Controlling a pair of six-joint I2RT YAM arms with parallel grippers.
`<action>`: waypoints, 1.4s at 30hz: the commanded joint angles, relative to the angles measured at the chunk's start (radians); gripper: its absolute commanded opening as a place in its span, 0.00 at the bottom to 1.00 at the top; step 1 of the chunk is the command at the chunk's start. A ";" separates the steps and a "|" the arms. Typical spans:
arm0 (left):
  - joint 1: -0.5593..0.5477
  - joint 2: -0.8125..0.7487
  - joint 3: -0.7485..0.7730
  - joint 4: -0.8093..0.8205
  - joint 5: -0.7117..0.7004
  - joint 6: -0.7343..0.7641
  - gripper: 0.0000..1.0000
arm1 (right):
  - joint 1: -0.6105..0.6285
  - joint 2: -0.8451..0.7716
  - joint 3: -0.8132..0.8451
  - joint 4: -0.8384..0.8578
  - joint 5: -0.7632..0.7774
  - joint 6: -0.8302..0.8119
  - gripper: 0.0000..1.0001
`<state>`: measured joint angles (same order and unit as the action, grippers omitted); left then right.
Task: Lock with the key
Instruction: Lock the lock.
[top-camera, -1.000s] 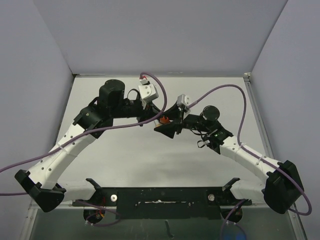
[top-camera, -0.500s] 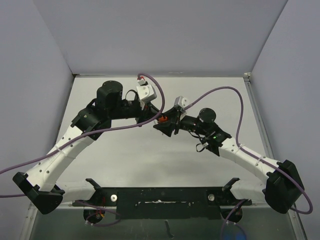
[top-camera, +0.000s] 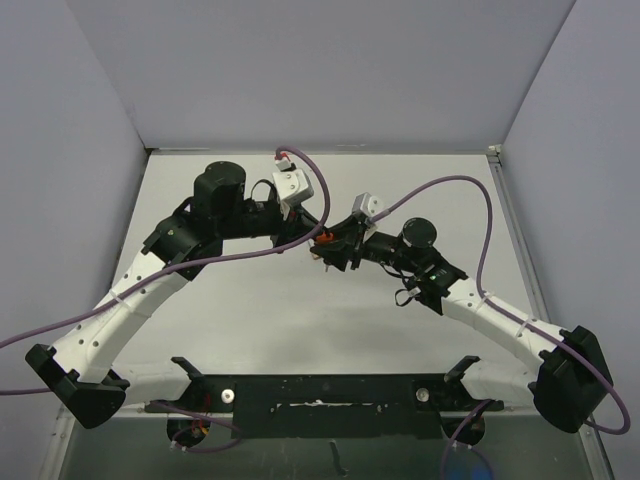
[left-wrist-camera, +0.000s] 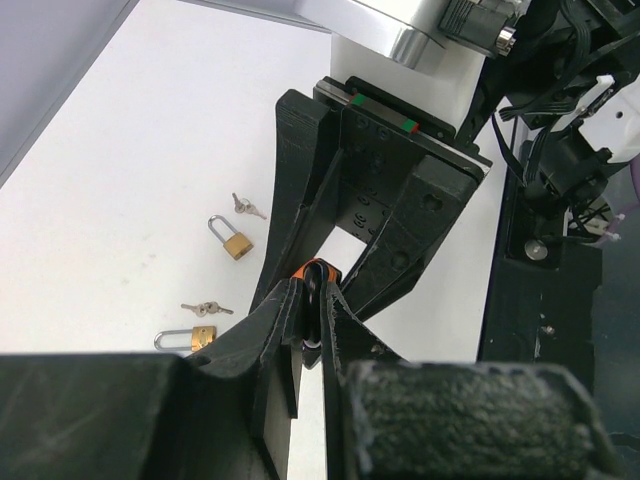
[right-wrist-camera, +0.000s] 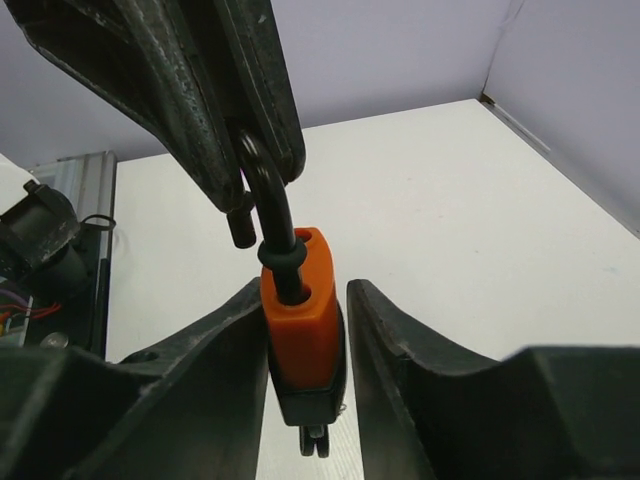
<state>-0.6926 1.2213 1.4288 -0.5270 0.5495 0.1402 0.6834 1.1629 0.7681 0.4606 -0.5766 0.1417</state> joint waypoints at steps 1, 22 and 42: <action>-0.004 -0.049 0.010 0.066 -0.003 0.008 0.00 | 0.007 -0.020 0.022 0.024 -0.006 -0.001 0.29; 0.005 -0.063 -0.040 0.086 0.052 0.037 0.00 | 0.002 -0.026 0.043 0.056 -0.129 0.020 0.00; 0.061 -0.101 -0.111 0.203 0.156 -0.074 0.00 | -0.040 -0.019 0.043 0.195 -0.291 0.130 0.00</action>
<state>-0.6434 1.1427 1.3174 -0.3981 0.6971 0.0898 0.6464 1.1656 0.7685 0.5312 -0.8253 0.2478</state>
